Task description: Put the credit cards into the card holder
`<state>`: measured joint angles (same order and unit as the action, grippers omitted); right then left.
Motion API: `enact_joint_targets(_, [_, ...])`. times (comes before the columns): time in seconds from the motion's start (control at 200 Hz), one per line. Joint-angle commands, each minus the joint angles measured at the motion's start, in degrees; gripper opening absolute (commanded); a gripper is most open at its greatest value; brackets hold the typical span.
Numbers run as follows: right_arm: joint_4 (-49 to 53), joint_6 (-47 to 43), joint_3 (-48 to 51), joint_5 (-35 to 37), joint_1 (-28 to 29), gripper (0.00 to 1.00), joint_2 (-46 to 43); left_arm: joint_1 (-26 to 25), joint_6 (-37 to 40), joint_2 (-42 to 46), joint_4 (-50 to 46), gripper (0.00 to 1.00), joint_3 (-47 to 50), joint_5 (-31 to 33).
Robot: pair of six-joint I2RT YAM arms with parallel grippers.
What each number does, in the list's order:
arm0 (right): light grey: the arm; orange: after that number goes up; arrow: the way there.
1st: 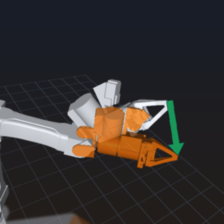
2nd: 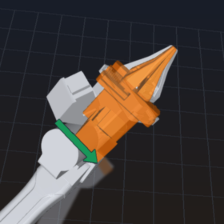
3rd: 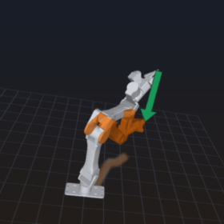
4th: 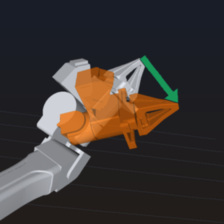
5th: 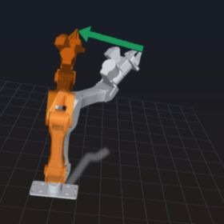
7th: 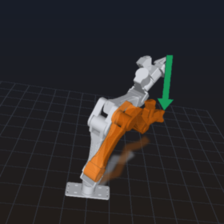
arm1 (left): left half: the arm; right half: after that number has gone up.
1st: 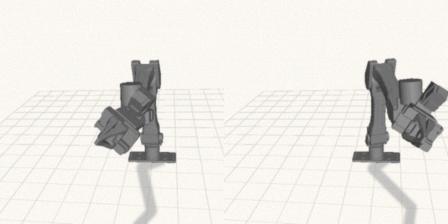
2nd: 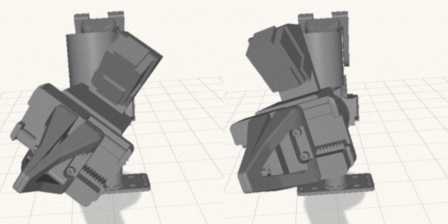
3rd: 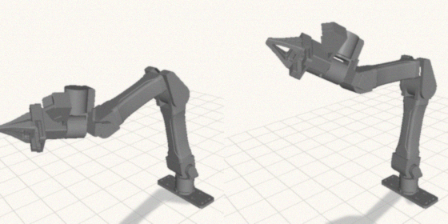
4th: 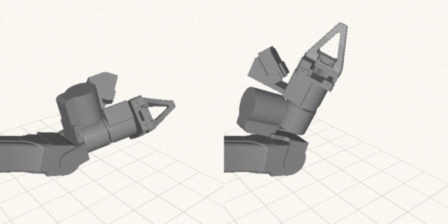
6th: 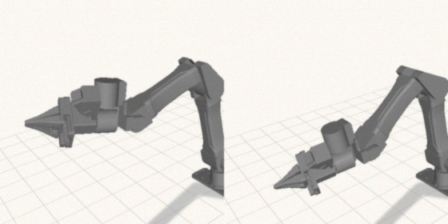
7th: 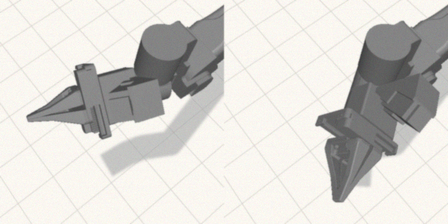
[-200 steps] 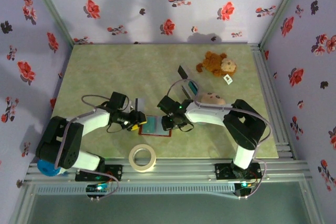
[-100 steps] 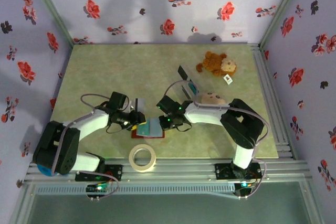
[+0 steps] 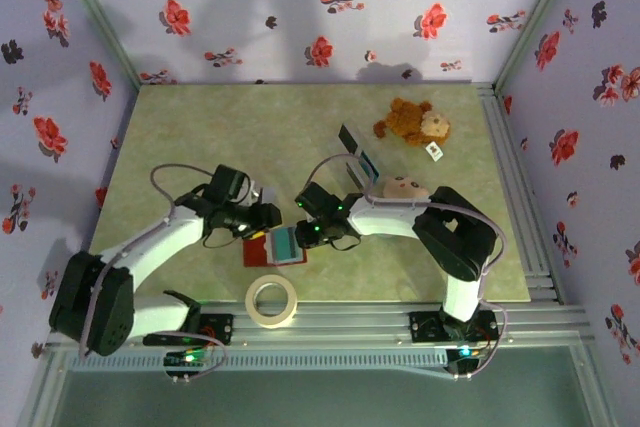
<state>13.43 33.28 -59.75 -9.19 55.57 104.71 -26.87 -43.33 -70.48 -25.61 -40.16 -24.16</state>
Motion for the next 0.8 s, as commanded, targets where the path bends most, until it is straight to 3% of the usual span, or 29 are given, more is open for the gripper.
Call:
enact_joint_targets(0.0, [0.75, -1.45, -0.17, 2.54, 0.20, 0.28, 0.78, 3.41, 1.05, 3.32, -9.31, 0.52, 0.83, 7.31])
enact_joint_targets(0.285, [-2.25, -1.58, 0.98, 0.47, 0.22, 0.26, 0.67, 7.07, 0.83, 4.60, -13.05, 0.54, 6.03, 9.64])
enact_joint_targets(0.41, [-3.62, -1.70, 1.65, 0.03, 0.20, 0.26, 0.67, 7.11, -0.29, 3.48, -7.57, 0.54, 9.55, 5.53])
enact_joint_targets(0.53, [-3.64, -1.61, 1.82, -0.38, 0.15, 0.25, 0.46, 7.14, -0.73, 3.88, -7.15, 0.54, 10.13, 6.43])
enact_joint_targets(0.695, [-6.97, -1.40, 3.37, -1.68, 0.08, 0.25, -0.11, 6.56, -2.19, 5.07, 4.01, 0.51, 11.60, -4.27])
enact_joint_targets(0.795, [-10.82, 0.08, 5.06, -3.04, 0.10, 0.25, -1.21, 3.02, -2.77, 9.45, 5.83, 0.50, 9.75, -5.12])
